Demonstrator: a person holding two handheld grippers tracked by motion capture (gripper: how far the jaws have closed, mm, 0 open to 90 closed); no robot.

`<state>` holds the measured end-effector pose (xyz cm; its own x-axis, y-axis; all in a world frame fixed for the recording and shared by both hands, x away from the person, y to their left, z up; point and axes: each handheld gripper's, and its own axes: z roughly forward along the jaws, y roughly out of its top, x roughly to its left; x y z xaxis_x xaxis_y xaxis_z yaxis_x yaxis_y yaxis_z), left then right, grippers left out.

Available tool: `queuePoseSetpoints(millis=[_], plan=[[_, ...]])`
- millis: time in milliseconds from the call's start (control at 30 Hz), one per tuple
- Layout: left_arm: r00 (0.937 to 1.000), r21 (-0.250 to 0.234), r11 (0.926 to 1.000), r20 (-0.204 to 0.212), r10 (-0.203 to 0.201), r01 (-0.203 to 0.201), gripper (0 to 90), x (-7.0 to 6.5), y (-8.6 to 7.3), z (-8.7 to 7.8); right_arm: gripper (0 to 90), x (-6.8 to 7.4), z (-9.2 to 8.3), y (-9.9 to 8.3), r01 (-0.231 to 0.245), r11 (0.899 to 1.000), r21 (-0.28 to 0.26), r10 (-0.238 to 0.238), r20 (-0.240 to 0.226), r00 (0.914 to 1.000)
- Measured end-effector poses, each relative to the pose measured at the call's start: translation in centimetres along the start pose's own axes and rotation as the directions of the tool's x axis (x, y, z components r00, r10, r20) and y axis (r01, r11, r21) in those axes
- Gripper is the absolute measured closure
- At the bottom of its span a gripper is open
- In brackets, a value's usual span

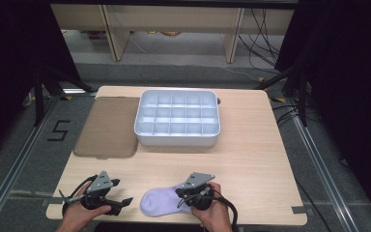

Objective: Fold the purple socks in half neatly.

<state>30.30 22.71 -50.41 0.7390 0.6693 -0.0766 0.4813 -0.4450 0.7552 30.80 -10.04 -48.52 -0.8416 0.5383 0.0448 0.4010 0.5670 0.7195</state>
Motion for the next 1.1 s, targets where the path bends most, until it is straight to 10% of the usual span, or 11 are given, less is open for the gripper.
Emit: queuePoseSetpoints(millis=[633, 1100], plan=[[0.9997, 0.003, 0.9997, 0.01, 0.023, -0.023, 17.2, 0.1, 0.1, -0.2, 90.0, 0.5, 3.0, 0.7, 0.052, 0.994, 0.098, -0.047, -0.048, 0.9977], [0.9998, -0.011, 0.9999, 0.021, -0.005, 0.005, 17.4, -0.2, 0.1, -0.1, 90.0, -1.6, 2.3, 0.0, 0.01, 0.991, 0.132, -0.013, 0.016, 0.9998]])
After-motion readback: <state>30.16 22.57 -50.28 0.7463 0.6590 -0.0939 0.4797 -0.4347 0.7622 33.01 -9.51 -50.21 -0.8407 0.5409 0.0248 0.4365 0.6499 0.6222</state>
